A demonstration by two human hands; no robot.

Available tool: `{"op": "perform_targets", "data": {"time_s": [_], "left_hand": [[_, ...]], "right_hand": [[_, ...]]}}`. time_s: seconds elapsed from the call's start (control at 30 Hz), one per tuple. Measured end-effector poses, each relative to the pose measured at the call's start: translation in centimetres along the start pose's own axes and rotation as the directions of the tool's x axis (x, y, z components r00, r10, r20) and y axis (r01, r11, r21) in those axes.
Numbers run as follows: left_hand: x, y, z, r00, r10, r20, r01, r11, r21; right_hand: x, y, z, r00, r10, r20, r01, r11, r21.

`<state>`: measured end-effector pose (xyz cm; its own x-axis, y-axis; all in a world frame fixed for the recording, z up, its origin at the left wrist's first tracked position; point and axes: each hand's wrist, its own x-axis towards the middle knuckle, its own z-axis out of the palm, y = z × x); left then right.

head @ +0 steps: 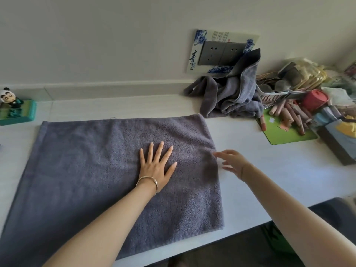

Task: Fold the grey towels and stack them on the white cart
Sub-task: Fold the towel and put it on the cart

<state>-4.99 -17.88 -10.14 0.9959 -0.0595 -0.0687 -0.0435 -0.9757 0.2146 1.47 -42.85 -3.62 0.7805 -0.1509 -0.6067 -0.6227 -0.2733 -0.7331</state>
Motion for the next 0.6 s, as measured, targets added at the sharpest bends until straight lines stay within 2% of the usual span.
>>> {"op": "perform_targets", "data": {"time_s": [0.1,0.17,0.27,0.37,0.5,0.6], "left_hand": [[-1.1,0.0,0.0,0.998,0.052,-0.037,-0.053,0.998,-0.024],[-2.6,0.4,0.4,0.994,0.089,-0.061,-0.090,0.996,-0.009],[-4.5,1.2,1.2,0.995,0.080,-0.051,-0.080,0.997,0.009],[-5.3,1.6,1.1,0.998,0.057,-0.035,-0.056,0.998,0.030],[-5.0,1.8,0.9,0.999,0.038,-0.008,-0.038,0.999,0.028],[-5.1,1.7,0.8,0.999,0.042,0.032,-0.043,0.999,0.020]], "right_hand": [[-1.3,1.9,0.7,1.000,-0.016,-0.016,0.012,0.981,-0.191],[-2.9,2.6,1.1,0.996,0.042,0.078,-0.018,0.958,-0.287],[-4.1,3.4,0.9,0.951,0.201,0.233,-0.101,0.919,-0.382],[-4.2,4.0,-0.1,0.907,0.284,0.311,-0.203,0.942,-0.266],[-4.8,4.5,-1.1,0.905,0.223,0.362,-0.230,0.973,-0.024],[-6.1,4.8,-1.0,0.872,0.231,0.432,-0.221,0.973,-0.074]]}}
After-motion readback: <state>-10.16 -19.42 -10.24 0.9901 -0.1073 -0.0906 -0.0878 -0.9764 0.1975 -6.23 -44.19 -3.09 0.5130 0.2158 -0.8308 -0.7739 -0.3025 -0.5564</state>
